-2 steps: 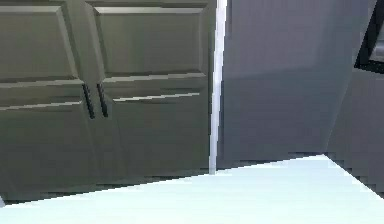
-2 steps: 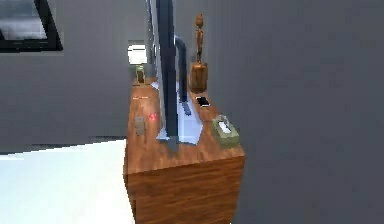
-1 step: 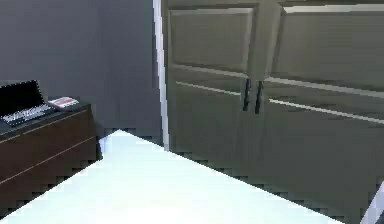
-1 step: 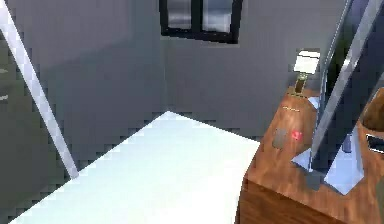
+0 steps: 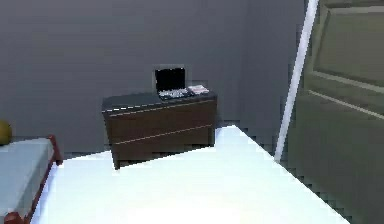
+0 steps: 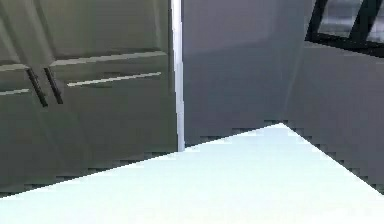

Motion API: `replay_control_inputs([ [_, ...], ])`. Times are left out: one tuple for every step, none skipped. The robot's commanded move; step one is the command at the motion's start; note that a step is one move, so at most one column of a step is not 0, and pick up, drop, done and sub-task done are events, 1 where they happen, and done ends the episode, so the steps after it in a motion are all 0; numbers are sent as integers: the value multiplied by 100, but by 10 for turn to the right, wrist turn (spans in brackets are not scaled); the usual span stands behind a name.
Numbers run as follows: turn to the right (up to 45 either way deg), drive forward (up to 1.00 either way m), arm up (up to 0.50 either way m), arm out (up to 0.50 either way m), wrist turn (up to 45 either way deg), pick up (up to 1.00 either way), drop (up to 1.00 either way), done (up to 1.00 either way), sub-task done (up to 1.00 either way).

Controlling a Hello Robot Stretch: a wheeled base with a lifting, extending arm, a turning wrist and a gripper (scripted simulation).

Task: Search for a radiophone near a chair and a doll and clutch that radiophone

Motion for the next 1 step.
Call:
replay_control_inputs([
  [0,15,0,0,0,0,0,0,0],
])
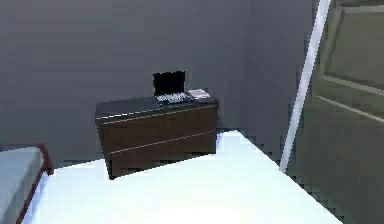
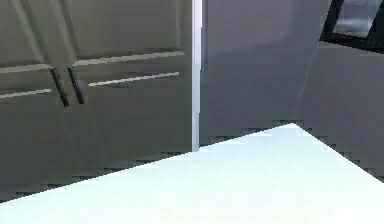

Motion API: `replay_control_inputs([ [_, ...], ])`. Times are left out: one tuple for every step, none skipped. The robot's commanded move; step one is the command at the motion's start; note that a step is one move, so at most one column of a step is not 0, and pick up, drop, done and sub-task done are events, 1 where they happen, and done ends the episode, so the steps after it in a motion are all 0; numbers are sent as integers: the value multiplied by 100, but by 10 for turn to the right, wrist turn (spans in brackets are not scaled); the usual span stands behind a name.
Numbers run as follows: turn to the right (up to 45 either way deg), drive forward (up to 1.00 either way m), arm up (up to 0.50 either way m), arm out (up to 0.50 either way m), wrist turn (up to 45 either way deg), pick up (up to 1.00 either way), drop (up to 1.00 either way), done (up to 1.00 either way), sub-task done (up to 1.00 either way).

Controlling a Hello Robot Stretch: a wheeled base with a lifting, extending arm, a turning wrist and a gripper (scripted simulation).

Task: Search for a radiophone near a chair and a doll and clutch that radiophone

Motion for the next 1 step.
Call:
replay_control_inputs([
  [-450,0,0,0,0,0,0,0,0],
])
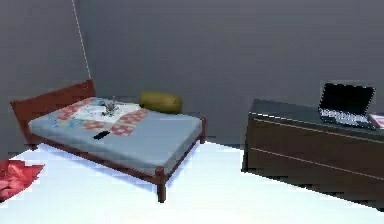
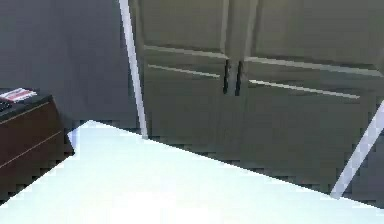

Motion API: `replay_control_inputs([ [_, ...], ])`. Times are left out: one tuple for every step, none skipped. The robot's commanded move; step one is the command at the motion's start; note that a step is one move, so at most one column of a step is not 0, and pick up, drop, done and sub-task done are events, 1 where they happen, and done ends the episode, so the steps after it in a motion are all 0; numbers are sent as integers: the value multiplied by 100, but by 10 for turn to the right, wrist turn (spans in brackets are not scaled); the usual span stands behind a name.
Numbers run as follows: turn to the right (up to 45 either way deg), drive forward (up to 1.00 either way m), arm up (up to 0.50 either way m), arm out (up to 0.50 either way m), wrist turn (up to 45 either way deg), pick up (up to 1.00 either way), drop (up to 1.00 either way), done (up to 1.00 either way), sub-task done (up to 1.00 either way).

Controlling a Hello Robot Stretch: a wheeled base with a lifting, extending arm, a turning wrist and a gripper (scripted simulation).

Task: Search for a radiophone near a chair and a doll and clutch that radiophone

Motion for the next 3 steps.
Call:
replay_control_inputs([
  [-390,0,0,0,0,0,0,0,0],
  [0,50,0,0,0,0,0,0,0],
  [0,55,0,0,0,0,0,0,0],
])
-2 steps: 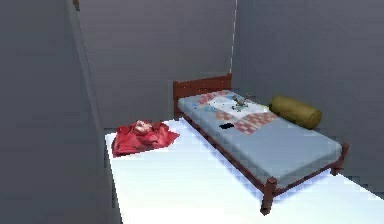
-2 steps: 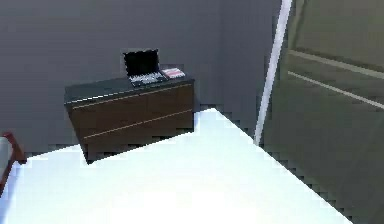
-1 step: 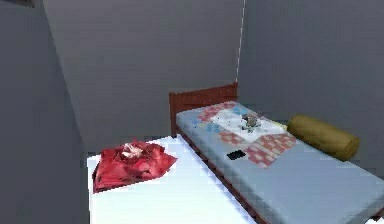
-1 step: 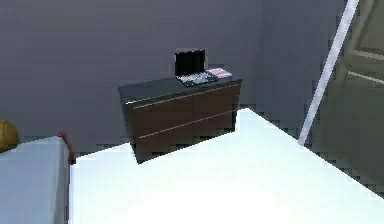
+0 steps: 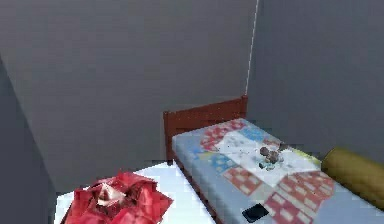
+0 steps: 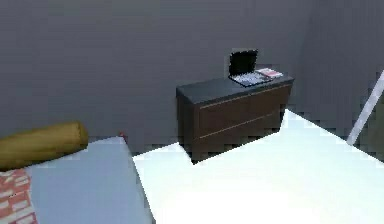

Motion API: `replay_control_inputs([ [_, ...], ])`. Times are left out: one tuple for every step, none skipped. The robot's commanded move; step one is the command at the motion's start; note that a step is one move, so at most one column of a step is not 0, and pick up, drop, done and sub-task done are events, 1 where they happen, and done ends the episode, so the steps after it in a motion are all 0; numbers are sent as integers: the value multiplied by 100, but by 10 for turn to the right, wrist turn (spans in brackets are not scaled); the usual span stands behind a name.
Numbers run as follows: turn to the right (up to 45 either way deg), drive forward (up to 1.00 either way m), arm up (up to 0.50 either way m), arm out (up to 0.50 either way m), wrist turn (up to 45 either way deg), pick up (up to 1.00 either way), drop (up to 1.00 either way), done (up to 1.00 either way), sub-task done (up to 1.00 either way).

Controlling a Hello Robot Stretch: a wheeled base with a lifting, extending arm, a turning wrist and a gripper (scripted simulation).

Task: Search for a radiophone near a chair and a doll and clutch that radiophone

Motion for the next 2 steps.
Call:
replay_control_inputs([
  [-450,0,0,0,0,0,0,0,0],
  [-90,0,0,0,0,0,0,0,0],
])
